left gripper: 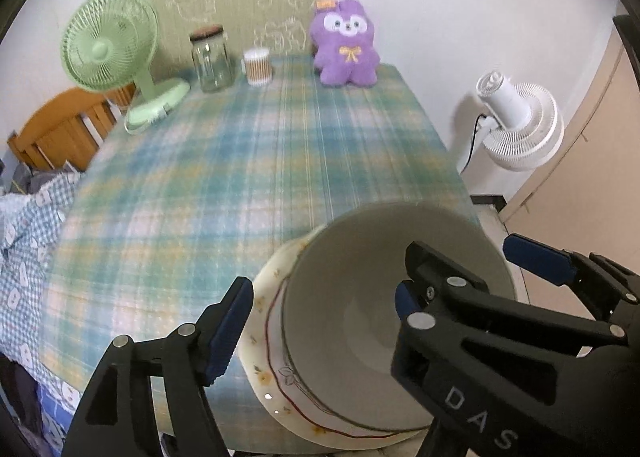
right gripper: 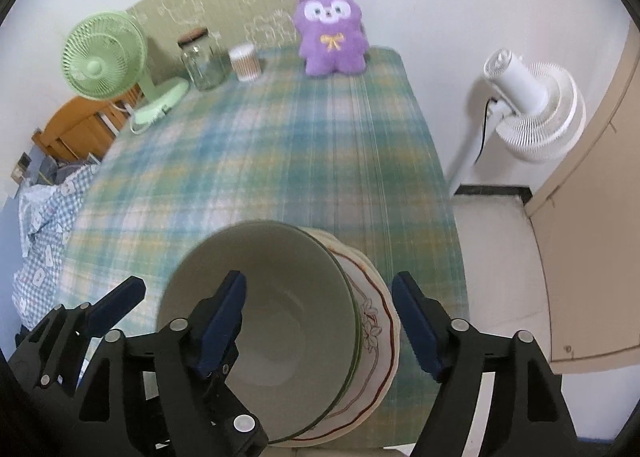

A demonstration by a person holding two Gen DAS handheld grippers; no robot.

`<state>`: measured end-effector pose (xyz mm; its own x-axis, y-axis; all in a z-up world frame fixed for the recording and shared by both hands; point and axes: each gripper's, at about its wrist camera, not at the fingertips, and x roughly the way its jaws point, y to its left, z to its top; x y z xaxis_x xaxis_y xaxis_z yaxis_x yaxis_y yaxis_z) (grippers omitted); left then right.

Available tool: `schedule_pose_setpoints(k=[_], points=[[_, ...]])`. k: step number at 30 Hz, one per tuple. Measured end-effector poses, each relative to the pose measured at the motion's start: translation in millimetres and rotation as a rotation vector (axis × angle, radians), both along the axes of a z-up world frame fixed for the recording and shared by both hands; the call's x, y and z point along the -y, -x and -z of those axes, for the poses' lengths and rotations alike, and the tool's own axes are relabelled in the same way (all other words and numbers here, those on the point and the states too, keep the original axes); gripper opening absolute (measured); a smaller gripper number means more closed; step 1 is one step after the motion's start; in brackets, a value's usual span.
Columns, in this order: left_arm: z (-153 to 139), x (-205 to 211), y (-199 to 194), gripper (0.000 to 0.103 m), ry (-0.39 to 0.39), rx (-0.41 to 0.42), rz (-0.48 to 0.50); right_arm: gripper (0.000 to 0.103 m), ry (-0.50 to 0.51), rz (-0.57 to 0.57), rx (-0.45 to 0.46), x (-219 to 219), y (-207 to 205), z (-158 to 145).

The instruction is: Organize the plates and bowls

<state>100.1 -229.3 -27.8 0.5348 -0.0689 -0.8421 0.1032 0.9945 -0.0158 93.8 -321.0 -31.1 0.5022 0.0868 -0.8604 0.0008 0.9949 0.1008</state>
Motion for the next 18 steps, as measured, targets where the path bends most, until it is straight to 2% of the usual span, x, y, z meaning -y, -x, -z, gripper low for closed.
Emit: schedule_pose_setpoints(k=[4,7,18], points=[[-18,-7,7,0.084,-0.032,0.087,-0.022,0.081,0.013,-0.006,0.084,-8,7,-18],[-28,-16,11,0.087,-0.027,0.138,-0.031,0.081,0.022,-0.005,0.14,-15,14,-31],[-49,-68,21,0.094,-0.003,0.234,-0.025,0.081,0.047,0.025,0.247,-62,32,-56]])
